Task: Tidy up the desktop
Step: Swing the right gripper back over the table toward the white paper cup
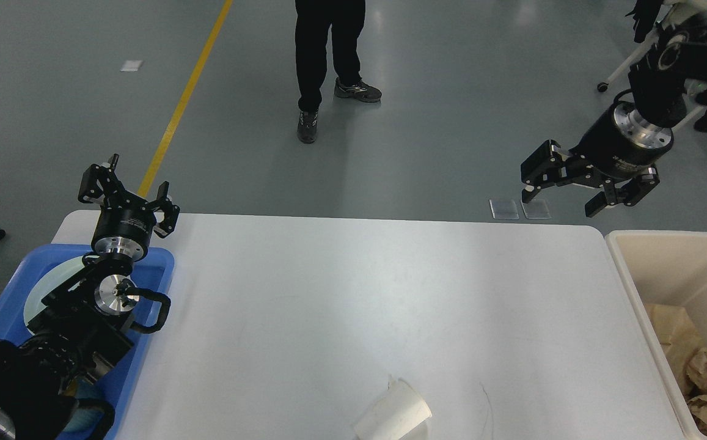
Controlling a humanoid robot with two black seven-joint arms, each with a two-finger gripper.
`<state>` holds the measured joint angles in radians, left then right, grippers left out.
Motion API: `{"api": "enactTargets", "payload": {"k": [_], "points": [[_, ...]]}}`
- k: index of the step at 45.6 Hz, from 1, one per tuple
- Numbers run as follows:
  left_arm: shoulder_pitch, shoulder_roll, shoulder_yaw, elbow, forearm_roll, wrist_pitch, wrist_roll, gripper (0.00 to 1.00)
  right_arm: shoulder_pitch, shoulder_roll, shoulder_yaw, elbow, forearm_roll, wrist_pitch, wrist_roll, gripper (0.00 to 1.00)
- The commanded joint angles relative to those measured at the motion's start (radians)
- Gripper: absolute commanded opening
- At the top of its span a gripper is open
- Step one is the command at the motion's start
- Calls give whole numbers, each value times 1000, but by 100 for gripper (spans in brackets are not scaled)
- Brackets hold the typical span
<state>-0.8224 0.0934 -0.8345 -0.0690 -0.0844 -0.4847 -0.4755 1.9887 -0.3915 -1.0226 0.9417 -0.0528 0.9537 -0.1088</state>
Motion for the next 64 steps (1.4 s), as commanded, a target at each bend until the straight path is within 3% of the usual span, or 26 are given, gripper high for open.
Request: {"api": "enactTargets", "payload": {"k": [1,12,37,64], "points": [[0,0,0,0,0,0,0,96,103,0,1,57,30,6,0,100],[0,0,0,0,0,0,0,96,111,17,12,161,33,6,-2,100],[0,0,0,0,0,0,0,96,-363,148,269,154,31,6,-8,100],[0,0,0,0,0,0,0,96,-640,177,343,140,114,-223,-9,100]]}}
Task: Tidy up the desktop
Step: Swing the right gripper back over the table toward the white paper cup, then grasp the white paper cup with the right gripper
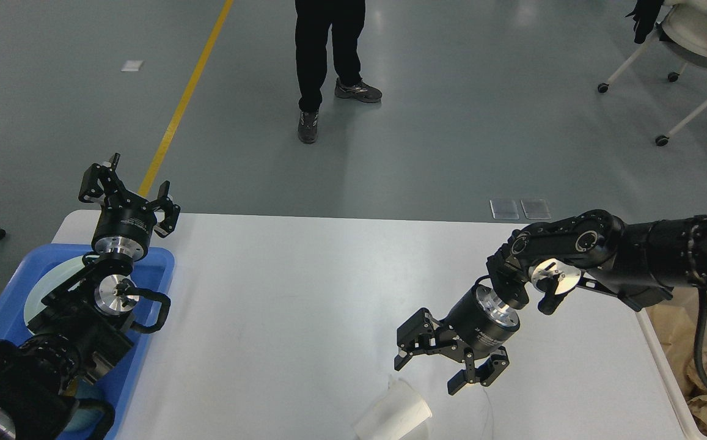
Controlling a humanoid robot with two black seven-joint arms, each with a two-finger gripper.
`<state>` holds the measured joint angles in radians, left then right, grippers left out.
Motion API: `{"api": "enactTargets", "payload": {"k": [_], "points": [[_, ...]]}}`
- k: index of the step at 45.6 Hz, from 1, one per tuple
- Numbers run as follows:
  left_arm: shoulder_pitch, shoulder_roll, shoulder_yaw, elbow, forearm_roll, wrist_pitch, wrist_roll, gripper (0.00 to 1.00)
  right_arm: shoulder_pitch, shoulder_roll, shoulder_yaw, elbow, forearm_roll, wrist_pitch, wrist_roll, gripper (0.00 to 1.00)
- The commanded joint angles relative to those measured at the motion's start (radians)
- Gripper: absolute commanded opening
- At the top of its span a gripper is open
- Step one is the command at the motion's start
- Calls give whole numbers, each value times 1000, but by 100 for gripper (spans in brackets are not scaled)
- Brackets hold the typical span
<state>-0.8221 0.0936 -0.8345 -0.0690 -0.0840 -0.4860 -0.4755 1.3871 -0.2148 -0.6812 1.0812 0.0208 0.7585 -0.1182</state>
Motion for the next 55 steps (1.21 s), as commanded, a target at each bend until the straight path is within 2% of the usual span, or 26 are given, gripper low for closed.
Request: {"api": "enactTargets", "payload": {"k": [1,28,55], "points": [[0,0,0,0,0,1,0,96,-43,-1,2,-1,48,-31,0,100],[0,0,0,0,0,0,0,96,-171,0,77,-44,90,-73,-1,100],[0,0,0,0,0,0,0,96,-270,80,91,-133,90,-123,-1,100]]}}
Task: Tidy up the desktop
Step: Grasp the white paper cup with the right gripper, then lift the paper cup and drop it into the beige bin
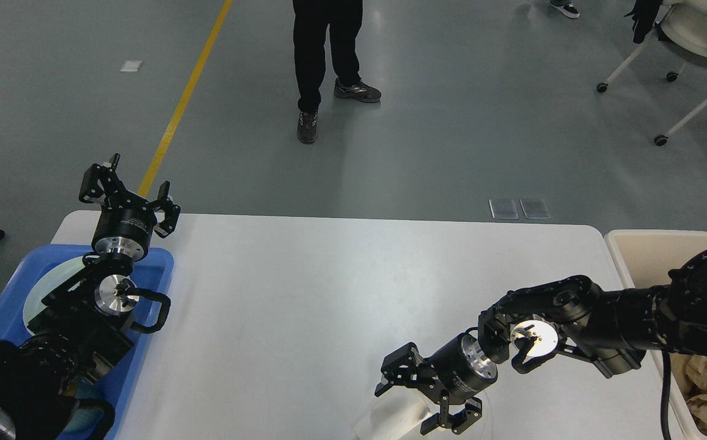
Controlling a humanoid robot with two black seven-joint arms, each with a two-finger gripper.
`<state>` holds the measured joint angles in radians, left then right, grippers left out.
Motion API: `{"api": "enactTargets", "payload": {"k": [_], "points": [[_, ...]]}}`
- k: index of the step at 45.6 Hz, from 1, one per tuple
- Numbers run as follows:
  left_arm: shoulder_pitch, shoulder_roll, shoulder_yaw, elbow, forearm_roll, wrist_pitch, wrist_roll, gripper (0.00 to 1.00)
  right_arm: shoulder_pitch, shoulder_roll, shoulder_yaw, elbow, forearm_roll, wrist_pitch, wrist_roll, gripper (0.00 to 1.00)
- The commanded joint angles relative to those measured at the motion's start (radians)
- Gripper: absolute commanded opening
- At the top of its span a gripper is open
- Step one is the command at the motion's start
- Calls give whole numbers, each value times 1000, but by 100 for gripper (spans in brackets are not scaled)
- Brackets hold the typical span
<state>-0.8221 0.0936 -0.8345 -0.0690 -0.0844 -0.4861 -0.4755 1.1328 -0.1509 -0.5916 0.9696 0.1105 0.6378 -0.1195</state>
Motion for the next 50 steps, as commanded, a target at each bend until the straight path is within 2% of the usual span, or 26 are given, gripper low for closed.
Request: {"api": "enactTargets", "payload": {"k": [1,5,8,9,13,16,18,27,39,45,50], "points": [[0,0,0,0,2,0,0,96,-19,19,1,-28,0,-4,0,100],[0,0,0,0,0,0,0,96,-34,31,1,-57,0,-24,0,99],[0,0,0,0,0,0,0,96,-39,37,-1,-61,0,-43,0,90],[0,0,0,0,0,1,0,96,-41,39,-4,-61,0,-47,0,82],[0,1,0,0,0,1,0,96,-38,50,-17,-61,-11,-53,-3,37],[0,1,0,0,0,0,0,96,-30,57,-20,-60,-14,-52,-3,19],[0,0,0,0,0,0,0,96,-24,57,-24,-60,-14,-46,-5,0],[0,1,0,0,0,0,0,96,28,41,-30,-52,-5,-43,-5,0],[0,0,0,0,0,0,0,96,142,-76,-22,-46,-5,-44,-3,0],[0,0,0,0,0,0,0,96,251,-180,-20,-35,-5,-37,-2,0],[0,0,0,0,0,1,0,96,378,-289,-19,-31,-11,23,0,0]]}}
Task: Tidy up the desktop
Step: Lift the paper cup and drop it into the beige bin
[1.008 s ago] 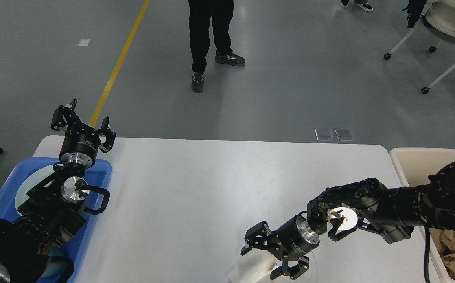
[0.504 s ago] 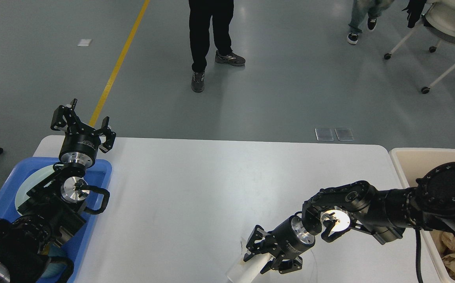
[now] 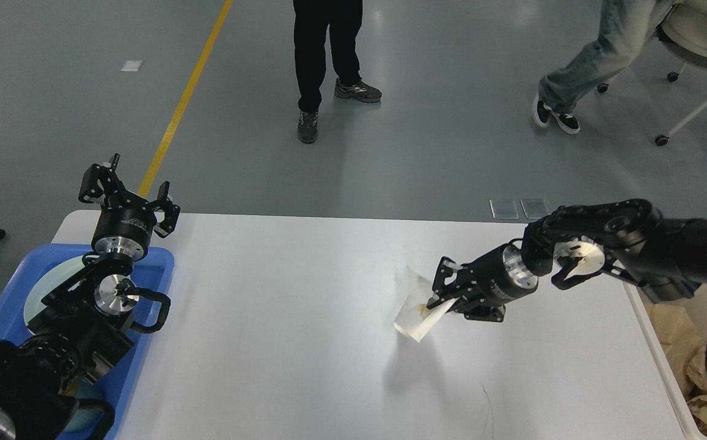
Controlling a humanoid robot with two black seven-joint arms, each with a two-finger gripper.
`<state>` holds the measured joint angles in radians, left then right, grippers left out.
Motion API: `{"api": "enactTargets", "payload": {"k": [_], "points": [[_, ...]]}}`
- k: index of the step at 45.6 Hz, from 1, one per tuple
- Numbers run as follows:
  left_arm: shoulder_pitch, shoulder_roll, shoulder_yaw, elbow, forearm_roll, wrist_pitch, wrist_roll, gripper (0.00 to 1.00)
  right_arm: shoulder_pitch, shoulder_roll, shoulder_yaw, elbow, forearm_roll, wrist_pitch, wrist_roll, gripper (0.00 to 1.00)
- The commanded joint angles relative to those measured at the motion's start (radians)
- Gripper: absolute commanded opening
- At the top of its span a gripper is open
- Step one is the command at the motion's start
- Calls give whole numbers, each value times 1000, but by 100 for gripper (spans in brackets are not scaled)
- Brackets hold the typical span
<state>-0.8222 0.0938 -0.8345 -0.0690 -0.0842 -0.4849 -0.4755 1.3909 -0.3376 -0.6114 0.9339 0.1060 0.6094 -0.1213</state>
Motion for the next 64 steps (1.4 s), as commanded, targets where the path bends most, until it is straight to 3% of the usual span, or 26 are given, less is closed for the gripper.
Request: {"api": "enactTargets", "payload": {"k": [1,11,18,24,32,36,39,49,56,58,62,64], "points": [[0,0,0,0,0,0,0,96,147,-125,2,5,-6,68,2,0],[0,0,0,0,0,0,0,96,414,-296,4,0,-12,185,2,0],[0,1,0,0,0,0,0,96,494,-351,1,-6,-20,214,0,0],[0,0,0,0,0,-1,0,96,470,-360,-11,-65,-72,195,-1,0],[0,0,0,0,0,0,0,96,234,-360,-10,-360,-98,153,-1,0],[0,0,0,0,0,-1,0,96,87,-360,-5,-513,-95,104,-1,0],[0,0,0,0,0,0,0,96,-50,-360,-2,-621,-92,1,0,0],[0,0,0,0,0,0,0,96,-325,-360,8,-664,-85,-354,3,0],[0,0,0,0,0,0,0,96,-450,-360,9,-670,-85,-448,5,33],[0,0,0,0,0,0,0,96,-477,-360,9,-679,-83,-448,5,50],[0,0,0,0,0,0,0,96,-523,-350,10,-719,-83,-453,5,100],[0,0,0,0,0,0,0,96,-546,-347,10,-736,-83,-453,5,100]]}}
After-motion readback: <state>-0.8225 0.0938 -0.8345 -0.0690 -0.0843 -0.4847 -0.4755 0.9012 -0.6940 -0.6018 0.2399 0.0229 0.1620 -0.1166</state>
